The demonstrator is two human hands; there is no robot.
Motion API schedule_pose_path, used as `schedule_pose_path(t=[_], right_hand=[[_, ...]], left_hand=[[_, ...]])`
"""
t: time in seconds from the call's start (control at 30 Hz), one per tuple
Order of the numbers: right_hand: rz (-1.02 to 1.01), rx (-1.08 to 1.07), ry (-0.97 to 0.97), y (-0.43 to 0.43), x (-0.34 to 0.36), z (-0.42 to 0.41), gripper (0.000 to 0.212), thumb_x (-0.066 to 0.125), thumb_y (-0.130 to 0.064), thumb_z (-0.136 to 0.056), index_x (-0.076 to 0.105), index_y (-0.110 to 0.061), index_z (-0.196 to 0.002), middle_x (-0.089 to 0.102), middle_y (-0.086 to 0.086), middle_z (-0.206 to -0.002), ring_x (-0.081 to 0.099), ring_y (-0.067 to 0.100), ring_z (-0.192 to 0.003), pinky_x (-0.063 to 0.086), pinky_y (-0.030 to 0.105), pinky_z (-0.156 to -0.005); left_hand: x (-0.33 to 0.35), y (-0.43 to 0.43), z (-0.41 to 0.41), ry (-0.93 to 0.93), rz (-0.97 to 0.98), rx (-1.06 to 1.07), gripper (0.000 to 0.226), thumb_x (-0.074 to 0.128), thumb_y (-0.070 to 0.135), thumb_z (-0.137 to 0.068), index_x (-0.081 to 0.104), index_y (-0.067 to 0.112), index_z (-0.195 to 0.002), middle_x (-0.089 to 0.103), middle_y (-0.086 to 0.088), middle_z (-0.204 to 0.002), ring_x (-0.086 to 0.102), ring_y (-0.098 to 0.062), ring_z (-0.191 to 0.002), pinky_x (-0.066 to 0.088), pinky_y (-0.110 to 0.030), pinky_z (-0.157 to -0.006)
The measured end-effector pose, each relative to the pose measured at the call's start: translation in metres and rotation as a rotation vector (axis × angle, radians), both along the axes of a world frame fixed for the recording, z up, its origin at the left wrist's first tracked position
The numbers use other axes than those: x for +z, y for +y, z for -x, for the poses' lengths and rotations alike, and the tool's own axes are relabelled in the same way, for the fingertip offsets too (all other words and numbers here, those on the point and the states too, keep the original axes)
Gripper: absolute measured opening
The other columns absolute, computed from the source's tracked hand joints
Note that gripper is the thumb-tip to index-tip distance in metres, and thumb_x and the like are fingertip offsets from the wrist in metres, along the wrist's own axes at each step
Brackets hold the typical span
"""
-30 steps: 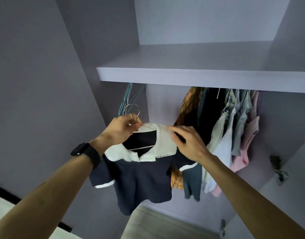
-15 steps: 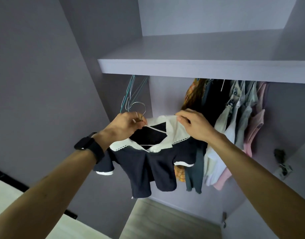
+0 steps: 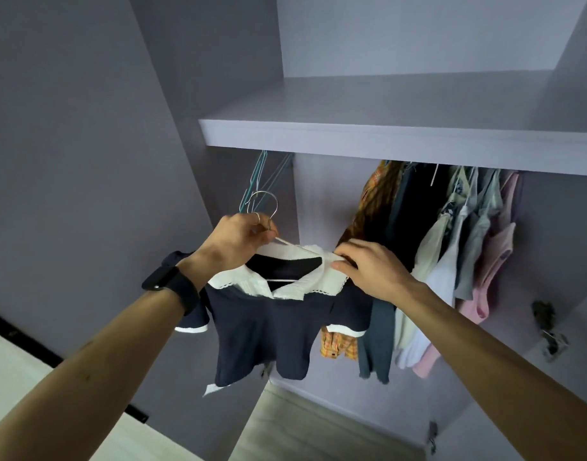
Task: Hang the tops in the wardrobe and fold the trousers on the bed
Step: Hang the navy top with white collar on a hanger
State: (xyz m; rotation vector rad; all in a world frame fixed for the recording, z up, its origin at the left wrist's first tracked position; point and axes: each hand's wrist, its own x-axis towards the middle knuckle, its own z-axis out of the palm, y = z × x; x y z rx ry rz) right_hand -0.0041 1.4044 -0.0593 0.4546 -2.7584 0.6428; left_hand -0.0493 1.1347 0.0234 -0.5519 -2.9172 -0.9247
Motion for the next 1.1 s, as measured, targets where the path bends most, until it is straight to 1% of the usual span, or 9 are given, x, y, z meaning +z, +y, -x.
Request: schedule_pose_path(t=[0.1, 0.23, 0.37, 0.5, 0.6, 0.73, 0.8, 0.97, 1.1], right_hand=[[0.089, -0.035, 0.037, -0.002, -0.007, -0.003, 0.022, 0.076, -0.031, -0.086, 0.062, -0.019, -0.098, 0.057, -0.011, -0.095, 0.050, 0.010, -0.090, 0.045, 0.032, -0.076], [0.144, -0.014, -0.020, -0.029, 0.021, 0.007, 0.057, 0.073, -0.044, -0.084, 0.055, -0.027, -0.136, 0.057, -0.013, -0.132, 0.045, 0.014, -0.120, 0.032, 0.034, -0.098], [0.102, 0.063, -0.036, -0.066, 0.039, 0.018, 0.014, 0.055, -0.024, -0.099, 0.066, -0.017, -0.101, 0.072, 0.002, -0.090, 0.065, 0.030, -0.089, 0.048, 0.040, -0.078], [0.274, 0.045, -0.150, -0.077, 0.048, 0.021, 0.012, 0.048, -0.013, -0.099, 0.058, -0.014, -0.093, 0.066, -0.001, -0.089, 0.060, 0.021, -0.085, 0.045, 0.037, -0.072], [0.409, 0.053, -0.283, -0.076, 0.054, 0.019, 0.009, 0.063, -0.031, -0.093, 0.059, -0.023, -0.090, 0.059, -0.011, -0.082, 0.054, 0.012, -0.079, 0.039, 0.031, -0.071], [0.334, -0.015, -0.194, -0.075, 0.051, 0.019, 0.038, 0.059, -0.062, -0.092, 0.054, -0.026, -0.081, 0.055, -0.011, -0.072, 0.053, 0.011, -0.070, 0.046, 0.034, -0.071], [0.268, -0.014, -0.130, -0.078, 0.047, 0.022, 0.034, 0.055, -0.051, -0.098, 0.052, -0.023, -0.079, 0.063, -0.006, -0.077, 0.058, 0.019, -0.075, 0.049, 0.037, -0.074], [0.042, 0.059, -0.126, -0.079, 0.024, 0.019, 0.028, 0.052, -0.032, -0.102, 0.048, -0.016, -0.079, 0.055, -0.003, -0.077, 0.052, 0.023, -0.081, 0.036, 0.038, -0.074], [0.220, 0.020, -0.047, -0.075, 0.028, 0.024, 0.028, 0.052, -0.028, -0.102, 0.048, -0.014, -0.078, 0.056, -0.001, -0.077, 0.051, 0.024, -0.079, 0.039, 0.039, -0.074]], left_hand=[[-0.005, 0.002, -0.004, 0.002, -0.030, 0.006, 0.012, 0.065, 0.022, -0.097, 0.072, 0.029, -0.089, 0.067, 0.018, -0.083, 0.058, 0.011, -0.075, 0.038, 0.000, -0.066], [-0.010, 0.014, -0.010, 0.001, -0.060, -0.027, 0.008, 0.066, 0.023, -0.096, 0.074, 0.026, -0.094, 0.072, 0.013, -0.089, 0.061, 0.005, -0.080, 0.038, -0.001, -0.070], [-0.006, 0.025, -0.006, 0.027, -0.109, 0.009, 0.005, 0.071, 0.027, -0.093, 0.069, 0.023, -0.095, 0.070, 0.011, -0.084, 0.062, 0.001, -0.078, 0.046, -0.009, -0.073], [-0.008, 0.016, -0.014, 0.025, -0.314, 0.022, 0.009, 0.072, 0.027, -0.092, 0.063, 0.025, -0.094, 0.075, 0.013, -0.085, 0.067, 0.004, -0.086, 0.048, -0.012, -0.080], [-0.026, 0.002, -0.021, 0.037, -0.494, 0.222, 0.003, 0.070, 0.028, -0.091, 0.068, 0.027, -0.093, 0.074, 0.015, -0.091, 0.067, -0.002, -0.094, 0.046, -0.016, -0.082], [-0.022, -0.016, -0.018, -0.369, -0.108, 0.303, 0.045, 0.056, 0.069, -0.089, 0.062, 0.035, -0.117, 0.062, 0.013, -0.119, 0.057, -0.012, -0.114, 0.044, -0.030, -0.101], [-0.022, -0.017, -0.015, -0.542, -0.154, 0.236, 0.022, 0.061, 0.051, -0.095, 0.063, 0.030, -0.100, 0.059, 0.009, -0.094, 0.055, -0.012, -0.089, 0.045, -0.027, -0.077], [-0.021, -0.024, -0.009, -0.216, -0.151, 0.286, 0.050, 0.062, 0.055, -0.092, 0.055, 0.010, -0.072, 0.054, 0.002, -0.071, 0.051, -0.018, -0.064, 0.040, -0.030, -0.057], [-0.013, -0.040, -0.007, -0.260, -0.027, 0.102, 0.059, 0.047, 0.085, -0.082, 0.061, 0.028, -0.087, 0.059, 0.012, -0.082, 0.058, -0.012, -0.080, 0.046, -0.028, -0.076]])
